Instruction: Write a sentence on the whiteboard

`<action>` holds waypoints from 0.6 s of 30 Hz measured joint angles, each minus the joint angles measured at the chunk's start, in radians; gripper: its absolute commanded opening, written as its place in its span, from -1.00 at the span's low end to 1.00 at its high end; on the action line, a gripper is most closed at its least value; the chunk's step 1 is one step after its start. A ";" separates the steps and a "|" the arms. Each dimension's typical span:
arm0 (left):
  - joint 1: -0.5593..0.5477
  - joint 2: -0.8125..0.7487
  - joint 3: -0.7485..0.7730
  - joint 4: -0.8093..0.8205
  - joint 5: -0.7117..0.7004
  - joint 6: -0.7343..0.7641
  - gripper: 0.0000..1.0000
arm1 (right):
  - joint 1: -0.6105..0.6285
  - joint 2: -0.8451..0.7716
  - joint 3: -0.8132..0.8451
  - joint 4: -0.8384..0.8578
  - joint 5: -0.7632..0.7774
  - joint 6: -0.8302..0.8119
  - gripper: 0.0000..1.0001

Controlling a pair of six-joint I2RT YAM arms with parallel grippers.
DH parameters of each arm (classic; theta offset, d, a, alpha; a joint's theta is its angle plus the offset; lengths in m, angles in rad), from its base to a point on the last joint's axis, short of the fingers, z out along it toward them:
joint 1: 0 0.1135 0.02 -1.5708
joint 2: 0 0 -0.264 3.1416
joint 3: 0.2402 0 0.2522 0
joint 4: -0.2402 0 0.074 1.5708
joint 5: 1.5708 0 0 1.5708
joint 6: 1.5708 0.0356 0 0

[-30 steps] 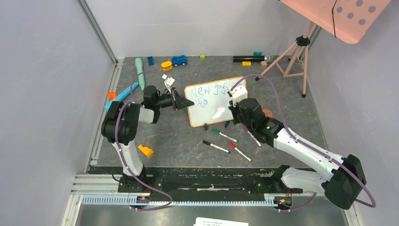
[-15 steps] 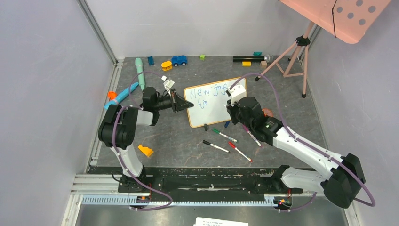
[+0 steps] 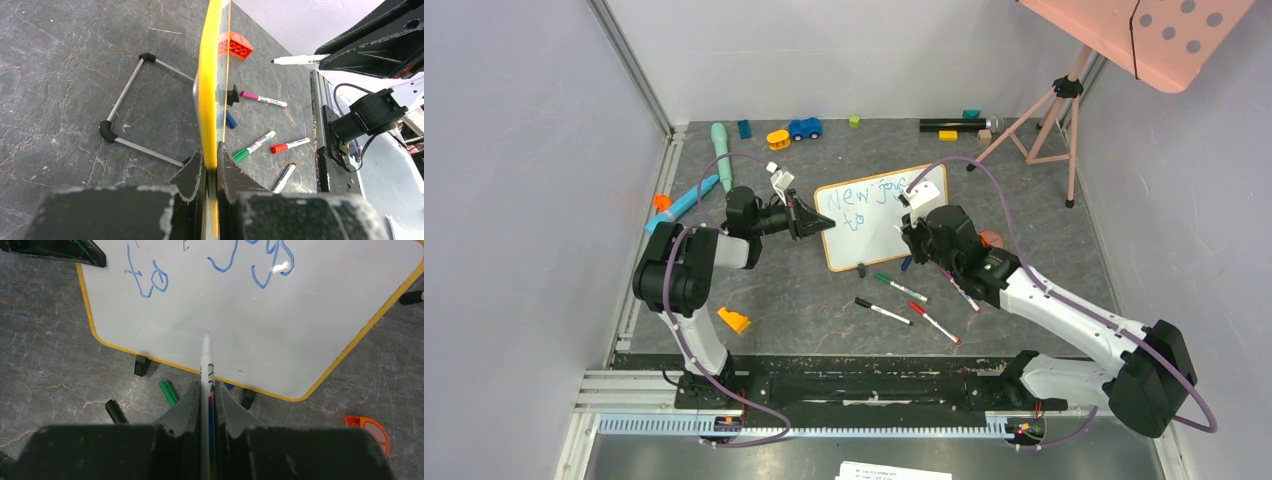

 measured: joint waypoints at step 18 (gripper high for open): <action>0.026 0.049 -0.027 0.159 0.024 -0.083 -0.96 | 0.000 0.071 0.005 0.024 -0.034 0.001 -1.00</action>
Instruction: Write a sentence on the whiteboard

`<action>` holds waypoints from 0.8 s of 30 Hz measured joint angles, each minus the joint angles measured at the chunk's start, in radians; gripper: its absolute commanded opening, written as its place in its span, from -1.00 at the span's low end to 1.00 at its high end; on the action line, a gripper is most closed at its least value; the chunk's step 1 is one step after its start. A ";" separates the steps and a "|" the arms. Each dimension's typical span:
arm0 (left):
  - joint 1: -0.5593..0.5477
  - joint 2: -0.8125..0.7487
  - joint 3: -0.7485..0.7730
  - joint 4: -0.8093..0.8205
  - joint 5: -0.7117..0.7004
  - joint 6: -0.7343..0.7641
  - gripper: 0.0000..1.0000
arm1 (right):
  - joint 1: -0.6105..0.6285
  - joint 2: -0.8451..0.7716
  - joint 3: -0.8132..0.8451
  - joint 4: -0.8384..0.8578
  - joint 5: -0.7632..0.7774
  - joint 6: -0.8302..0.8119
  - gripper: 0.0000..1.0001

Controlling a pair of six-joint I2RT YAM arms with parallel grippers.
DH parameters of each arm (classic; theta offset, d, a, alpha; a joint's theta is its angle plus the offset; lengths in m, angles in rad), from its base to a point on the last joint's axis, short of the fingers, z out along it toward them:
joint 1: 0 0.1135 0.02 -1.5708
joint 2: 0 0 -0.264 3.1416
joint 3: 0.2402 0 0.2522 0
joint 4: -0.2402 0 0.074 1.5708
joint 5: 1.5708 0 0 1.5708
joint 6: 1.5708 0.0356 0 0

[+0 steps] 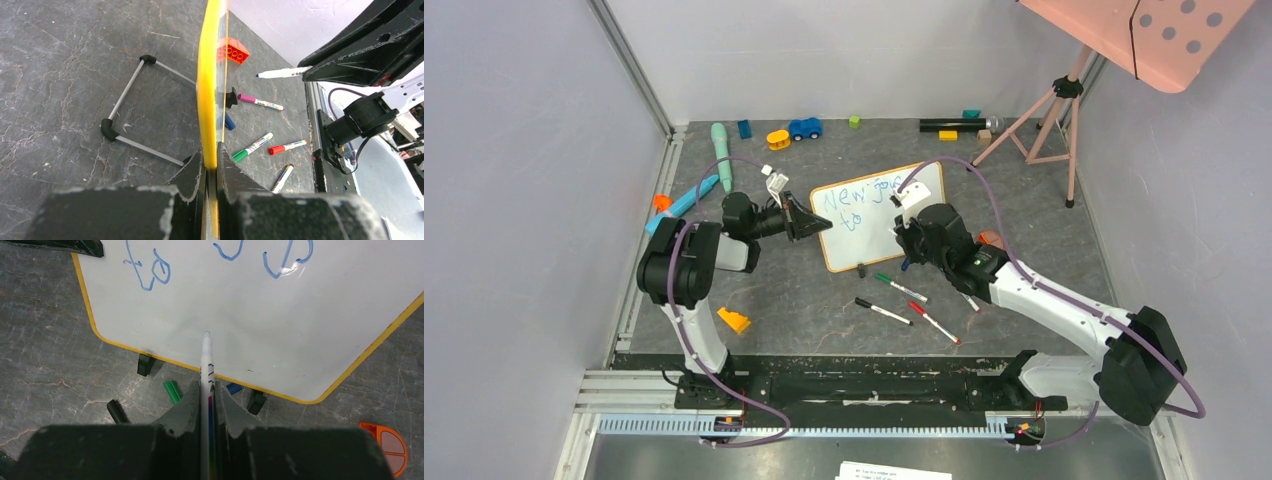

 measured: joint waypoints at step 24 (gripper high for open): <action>0.010 0.020 0.007 0.024 0.013 -0.036 -0.96 | 0.000 0.122 0.114 0.027 -0.004 0.010 -1.00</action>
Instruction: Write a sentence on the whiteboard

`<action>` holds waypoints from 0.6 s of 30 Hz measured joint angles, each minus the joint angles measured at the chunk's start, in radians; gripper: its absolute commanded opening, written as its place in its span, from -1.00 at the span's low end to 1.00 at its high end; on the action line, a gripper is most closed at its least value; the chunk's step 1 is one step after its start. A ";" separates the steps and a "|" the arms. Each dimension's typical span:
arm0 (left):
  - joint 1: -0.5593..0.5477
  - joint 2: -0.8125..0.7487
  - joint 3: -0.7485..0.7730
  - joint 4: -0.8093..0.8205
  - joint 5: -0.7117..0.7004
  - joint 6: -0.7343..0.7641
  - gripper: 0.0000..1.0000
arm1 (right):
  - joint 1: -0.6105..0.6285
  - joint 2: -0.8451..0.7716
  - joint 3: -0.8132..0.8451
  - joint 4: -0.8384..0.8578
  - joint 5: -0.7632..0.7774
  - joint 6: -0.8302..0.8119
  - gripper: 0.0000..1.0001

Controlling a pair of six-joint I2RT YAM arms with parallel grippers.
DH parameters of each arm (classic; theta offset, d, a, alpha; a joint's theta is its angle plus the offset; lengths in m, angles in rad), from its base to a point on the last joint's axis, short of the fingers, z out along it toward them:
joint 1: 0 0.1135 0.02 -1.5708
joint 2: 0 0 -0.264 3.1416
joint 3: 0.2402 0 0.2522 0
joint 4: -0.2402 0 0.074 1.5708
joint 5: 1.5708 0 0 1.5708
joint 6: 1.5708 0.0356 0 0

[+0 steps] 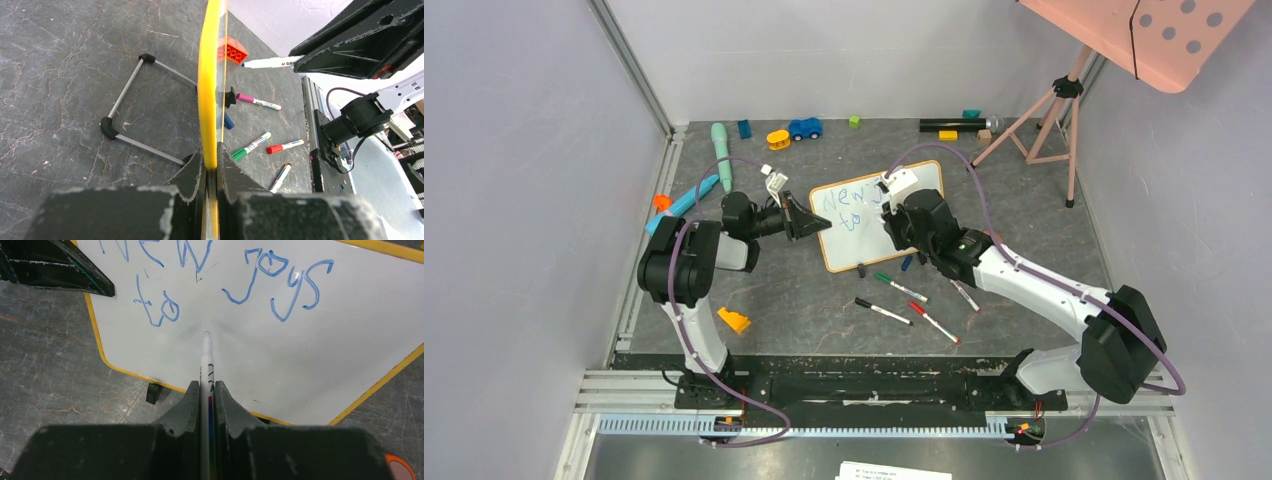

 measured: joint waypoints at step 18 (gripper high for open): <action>0.000 0.005 0.012 -0.014 0.008 0.000 -0.96 | 0.000 0.056 0.038 -0.035 -0.033 -0.019 -1.00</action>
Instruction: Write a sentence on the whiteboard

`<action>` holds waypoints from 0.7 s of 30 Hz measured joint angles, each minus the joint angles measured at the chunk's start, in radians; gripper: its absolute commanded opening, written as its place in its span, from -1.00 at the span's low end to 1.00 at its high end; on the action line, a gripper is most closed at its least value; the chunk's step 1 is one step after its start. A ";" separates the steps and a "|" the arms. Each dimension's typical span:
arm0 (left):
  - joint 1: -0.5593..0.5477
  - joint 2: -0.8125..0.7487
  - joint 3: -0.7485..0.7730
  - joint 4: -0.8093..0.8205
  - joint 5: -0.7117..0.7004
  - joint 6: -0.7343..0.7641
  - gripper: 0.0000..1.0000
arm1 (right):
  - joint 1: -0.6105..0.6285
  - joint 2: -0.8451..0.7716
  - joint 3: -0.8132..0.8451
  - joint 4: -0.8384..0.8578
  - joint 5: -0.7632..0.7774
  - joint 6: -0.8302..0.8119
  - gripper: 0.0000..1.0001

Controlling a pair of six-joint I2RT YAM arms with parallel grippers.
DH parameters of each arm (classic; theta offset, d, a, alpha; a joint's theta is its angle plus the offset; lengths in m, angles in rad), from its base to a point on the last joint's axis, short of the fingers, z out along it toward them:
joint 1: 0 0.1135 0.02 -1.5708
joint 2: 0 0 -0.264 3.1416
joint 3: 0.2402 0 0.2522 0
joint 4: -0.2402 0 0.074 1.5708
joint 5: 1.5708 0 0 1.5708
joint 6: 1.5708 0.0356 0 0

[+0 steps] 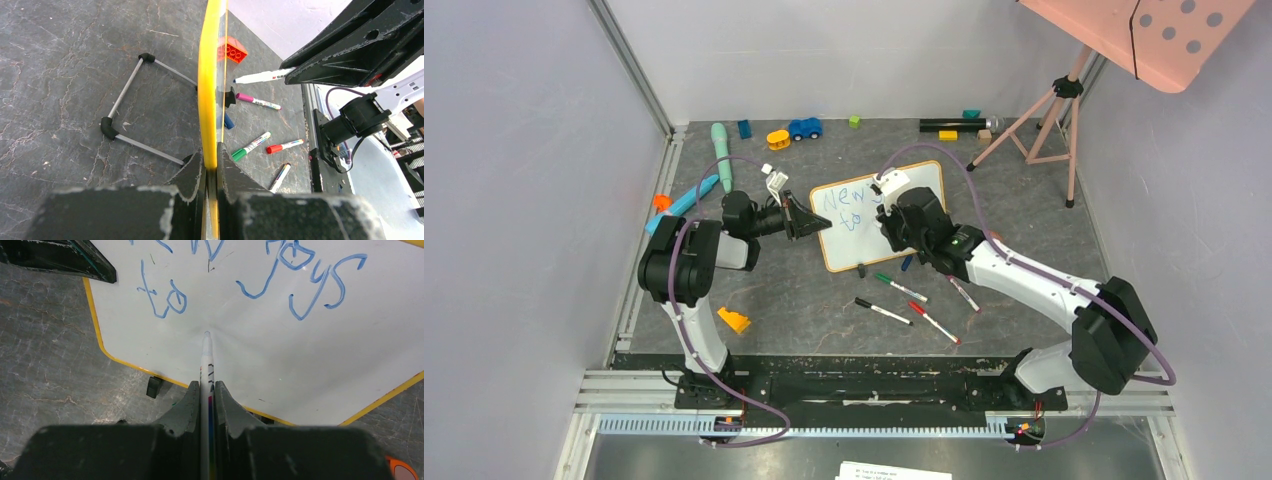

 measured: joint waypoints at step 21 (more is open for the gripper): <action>0.000 0.000 0.000 -0.003 0.000 0.000 -0.96 | 0.000 0.049 0.040 -0.019 0.008 -0.005 -1.00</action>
